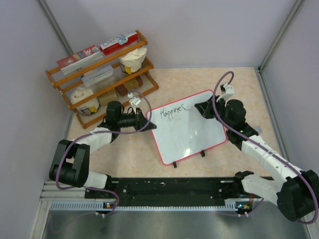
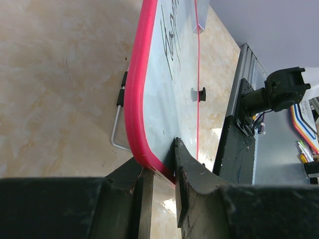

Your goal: Write a sentence on the whiteboard

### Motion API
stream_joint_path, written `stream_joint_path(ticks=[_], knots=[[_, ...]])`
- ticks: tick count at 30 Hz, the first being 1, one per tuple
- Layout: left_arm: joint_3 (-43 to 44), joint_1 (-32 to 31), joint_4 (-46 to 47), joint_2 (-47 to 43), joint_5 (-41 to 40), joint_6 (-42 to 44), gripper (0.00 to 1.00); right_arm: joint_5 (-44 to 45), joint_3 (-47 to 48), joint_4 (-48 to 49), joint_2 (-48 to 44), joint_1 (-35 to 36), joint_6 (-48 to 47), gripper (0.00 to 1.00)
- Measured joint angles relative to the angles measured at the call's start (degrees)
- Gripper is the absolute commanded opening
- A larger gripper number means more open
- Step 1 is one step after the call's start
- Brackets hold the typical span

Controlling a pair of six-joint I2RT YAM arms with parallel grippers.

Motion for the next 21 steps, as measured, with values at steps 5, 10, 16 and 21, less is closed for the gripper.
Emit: stream_joint_path(ticks=[5, 10, 16, 21], knots=[[0.00, 0.00, 0.00, 0.00, 0.02, 0.00, 0.00, -1.42, -0.37, 0.42, 0.07, -0.02, 0.13, 0.00], [0.00, 0.00, 0.00, 0.00, 0.00, 0.02, 0.00, -2.95, -0.37, 1.03, 0.81, -0.02, 1.11, 0.00], [0.02, -0.02, 0.02, 0.00, 0.02, 0.04, 0.00, -3.74, -0.37, 1.95, 0.63, -0.07, 2.51, 0.00], [0.02, -0.02, 0.02, 0.00, 0.02, 0.04, 0.00, -3.54, -0.37, 3.10, -0.52, -0.44, 2.69, 0.00]])
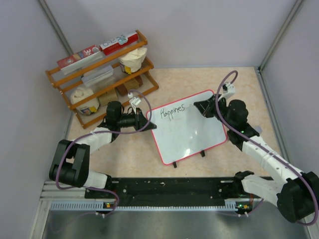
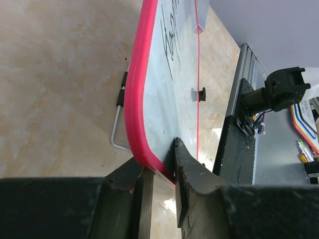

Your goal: Write a sentence on the whiteboard

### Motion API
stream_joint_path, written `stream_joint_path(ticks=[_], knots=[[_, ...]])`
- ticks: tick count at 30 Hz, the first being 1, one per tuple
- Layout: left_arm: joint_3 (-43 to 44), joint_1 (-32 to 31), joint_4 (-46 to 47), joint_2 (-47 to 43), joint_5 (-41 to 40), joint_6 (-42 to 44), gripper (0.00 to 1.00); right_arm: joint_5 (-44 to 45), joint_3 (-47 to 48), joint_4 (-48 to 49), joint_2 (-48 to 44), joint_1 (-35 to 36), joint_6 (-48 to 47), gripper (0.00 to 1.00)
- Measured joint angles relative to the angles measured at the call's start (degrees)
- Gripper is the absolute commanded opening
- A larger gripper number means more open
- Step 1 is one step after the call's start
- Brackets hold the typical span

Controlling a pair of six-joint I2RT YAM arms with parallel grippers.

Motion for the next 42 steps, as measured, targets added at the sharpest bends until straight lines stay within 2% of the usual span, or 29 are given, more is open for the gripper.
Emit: stream_joint_path(ticks=[16, 42], knots=[[0.09, -0.07, -0.09, 0.00, 0.00, 0.13, 0.00, 3.89, 0.31, -0.33, 0.85, -3.08, -0.07, 0.00], [0.20, -0.07, -0.52, 0.00, -0.22, 0.13, 0.00, 1.07, 0.92, 0.63, 2.78, -3.08, 0.24, 0.00]])
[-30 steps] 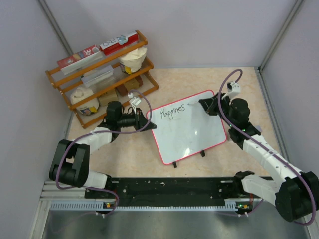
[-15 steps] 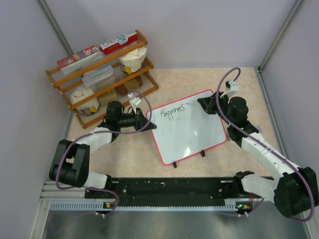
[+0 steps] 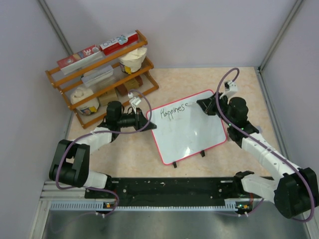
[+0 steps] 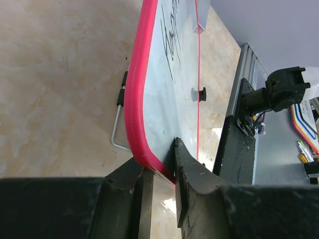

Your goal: Write a sentence on the whiteboard

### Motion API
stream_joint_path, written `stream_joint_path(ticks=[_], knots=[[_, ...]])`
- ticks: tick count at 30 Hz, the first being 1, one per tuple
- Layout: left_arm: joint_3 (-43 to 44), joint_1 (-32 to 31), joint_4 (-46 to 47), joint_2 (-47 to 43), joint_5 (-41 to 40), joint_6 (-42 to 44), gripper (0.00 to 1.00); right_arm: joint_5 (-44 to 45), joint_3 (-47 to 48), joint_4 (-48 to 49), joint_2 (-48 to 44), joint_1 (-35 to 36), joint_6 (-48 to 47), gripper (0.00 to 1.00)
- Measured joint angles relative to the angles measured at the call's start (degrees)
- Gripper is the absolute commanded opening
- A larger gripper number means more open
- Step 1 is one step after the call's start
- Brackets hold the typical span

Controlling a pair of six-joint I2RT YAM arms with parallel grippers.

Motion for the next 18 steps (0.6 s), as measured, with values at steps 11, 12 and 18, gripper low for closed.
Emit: stream_joint_path(ticks=[11, 12, 18], knots=[[0.00, 0.00, -0.02, 0.00, 0.00, 0.00, 0.00, 0.57, -0.46, -2.36, -1.49, -0.13, -0.92, 0.00], [0.00, 0.00, -0.02, 0.00, 0.00, 0.02, 0.00, 0.57, -0.46, -2.51, -1.60, -0.24, -0.94, 0.00], [0.02, -0.02, -0.02, 0.00, 0.00, 0.02, 0.00, 0.61, -0.55, -3.58, -2.25, -0.92, -1.05, 0.00]])
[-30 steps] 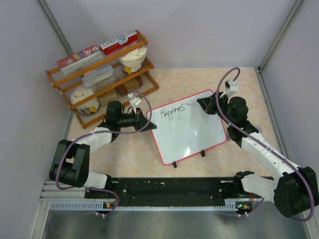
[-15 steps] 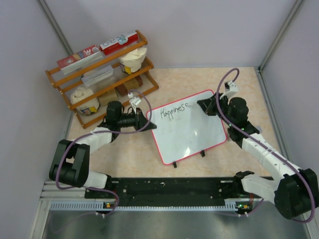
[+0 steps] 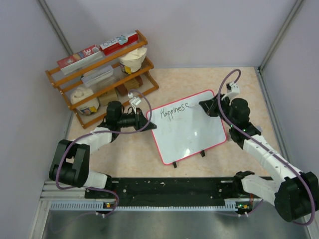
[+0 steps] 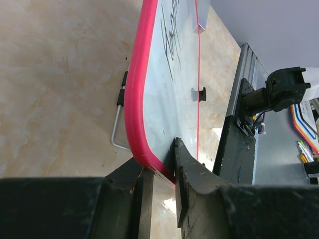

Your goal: Write a sentence on the whiteboard

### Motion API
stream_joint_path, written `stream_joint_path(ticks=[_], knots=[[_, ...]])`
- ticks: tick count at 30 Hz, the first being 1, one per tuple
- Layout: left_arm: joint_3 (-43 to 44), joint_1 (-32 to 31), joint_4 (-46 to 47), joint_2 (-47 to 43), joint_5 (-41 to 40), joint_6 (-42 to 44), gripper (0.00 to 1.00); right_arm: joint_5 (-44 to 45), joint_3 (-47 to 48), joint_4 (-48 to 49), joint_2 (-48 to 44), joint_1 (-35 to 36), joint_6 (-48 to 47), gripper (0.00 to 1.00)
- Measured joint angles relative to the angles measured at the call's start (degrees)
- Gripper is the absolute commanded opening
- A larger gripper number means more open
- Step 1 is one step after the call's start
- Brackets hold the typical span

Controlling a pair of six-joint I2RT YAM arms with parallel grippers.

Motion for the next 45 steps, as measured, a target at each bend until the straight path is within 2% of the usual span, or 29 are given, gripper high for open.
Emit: stream_joint_path(ticks=[25, 36, 45], knots=[[0.09, -0.09, -0.09, 0.00, 0.00, 0.04, 0.00, -5.18, -1.49, 1.73, 0.17, -0.39, 2.60, 0.00], [0.17, -0.15, -0.09, 0.00, 0.00, 0.20, 0.00, -8.17, -1.46, 1.18, -8.17, -5.40, 4.57, 0.00], [0.17, -0.24, -0.11, -0.11, -0.07, 0.28, 0.00, -6.86, -1.49, -4.76, -11.58, -6.08, 1.01, 0.00]])
